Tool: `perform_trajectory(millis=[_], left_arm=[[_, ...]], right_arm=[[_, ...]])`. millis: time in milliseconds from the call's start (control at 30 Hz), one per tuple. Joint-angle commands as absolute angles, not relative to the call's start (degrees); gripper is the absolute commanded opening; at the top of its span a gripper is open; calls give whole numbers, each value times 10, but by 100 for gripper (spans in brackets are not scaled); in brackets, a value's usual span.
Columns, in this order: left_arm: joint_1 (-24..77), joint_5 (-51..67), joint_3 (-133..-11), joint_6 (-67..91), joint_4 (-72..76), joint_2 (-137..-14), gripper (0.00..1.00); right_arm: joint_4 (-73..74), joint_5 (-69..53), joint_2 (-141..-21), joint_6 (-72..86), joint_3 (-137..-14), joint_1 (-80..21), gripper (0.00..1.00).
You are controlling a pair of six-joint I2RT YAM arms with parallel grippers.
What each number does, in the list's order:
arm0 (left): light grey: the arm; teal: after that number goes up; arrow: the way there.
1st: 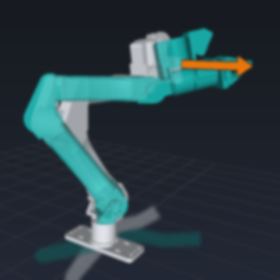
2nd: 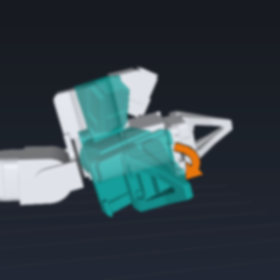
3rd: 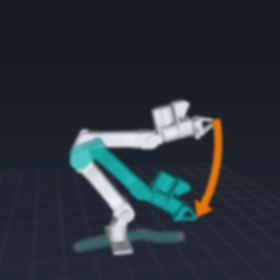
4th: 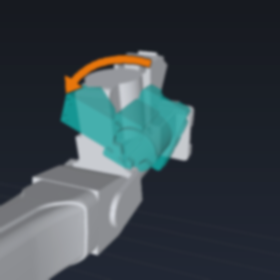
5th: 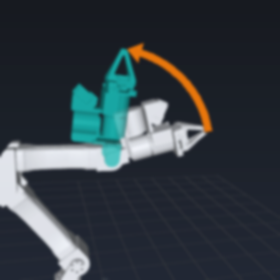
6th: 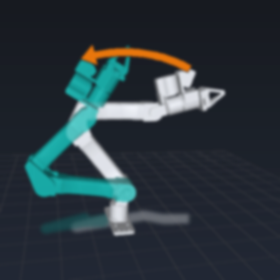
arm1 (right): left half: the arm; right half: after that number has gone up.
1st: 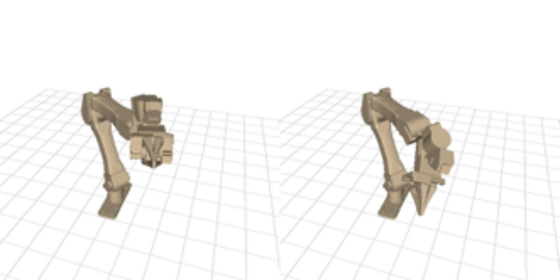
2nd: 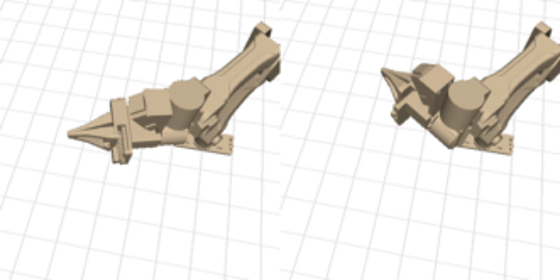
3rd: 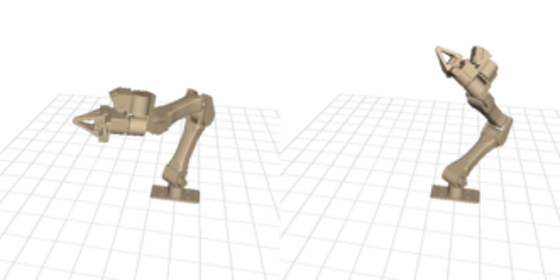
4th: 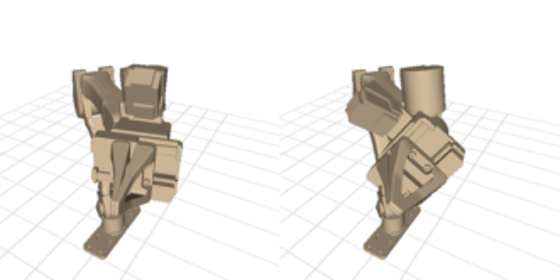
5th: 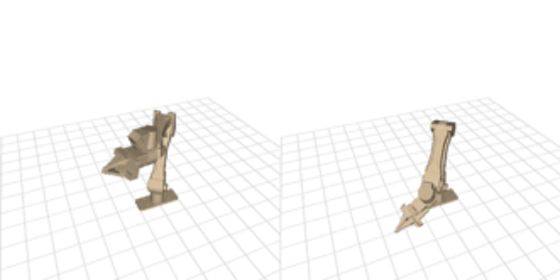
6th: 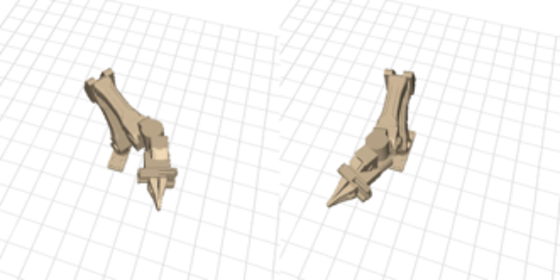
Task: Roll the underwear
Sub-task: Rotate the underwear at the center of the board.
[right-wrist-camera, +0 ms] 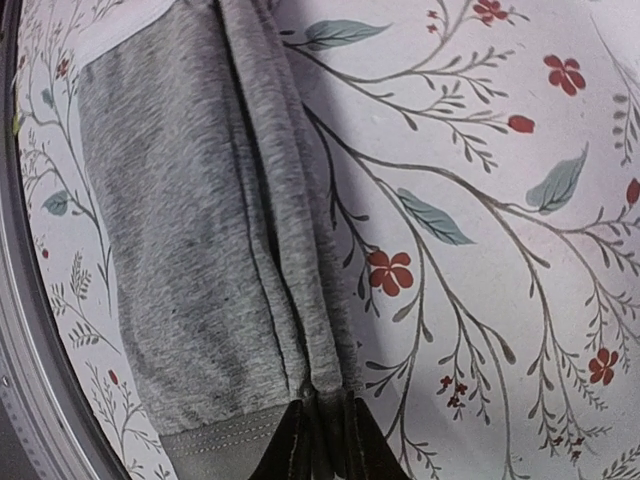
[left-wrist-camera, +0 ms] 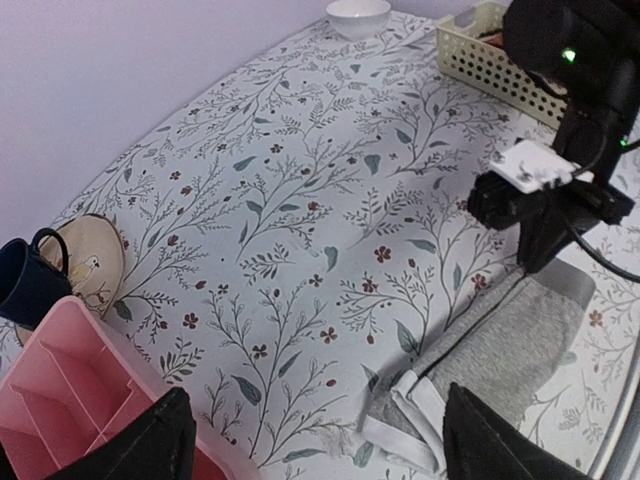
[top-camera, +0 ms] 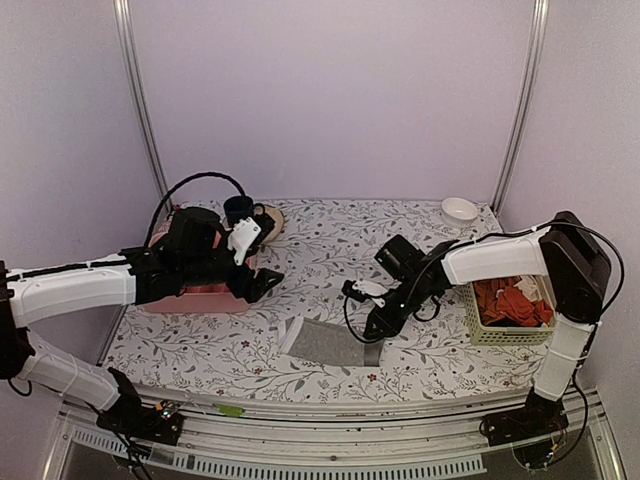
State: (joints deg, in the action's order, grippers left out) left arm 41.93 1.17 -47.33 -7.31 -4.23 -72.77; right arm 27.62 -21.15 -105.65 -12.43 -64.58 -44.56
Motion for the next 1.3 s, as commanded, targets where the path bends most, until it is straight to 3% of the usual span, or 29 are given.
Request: perform_trajectory(millis=[0, 233, 333, 800, 1033, 1267], left_arm=[[413, 91, -467, -88, -96, -741, 81], [444, 196, -467, -109, -188, -798, 40], [476, 195, -469, -103, -208, -840, 29], [496, 153, -501, -82, -191, -982, 23], [482, 95, -577, -112, -197, -1052, 20], [431, 83, -703, -143, -200, -1156, 20]], right_arm=[[291, -193, -1077, -118, -661, -444, 9], [302, -189, -1081, -106, -660, -444, 5], [304, -187, -1079, -103, -652, -444, 5], [306, -209, -1049, -75, -618, -444, 5], [305, -233, -1005, -39, -630, -407, 30], [304, -260, -957, 15, -626, -337, 36]])
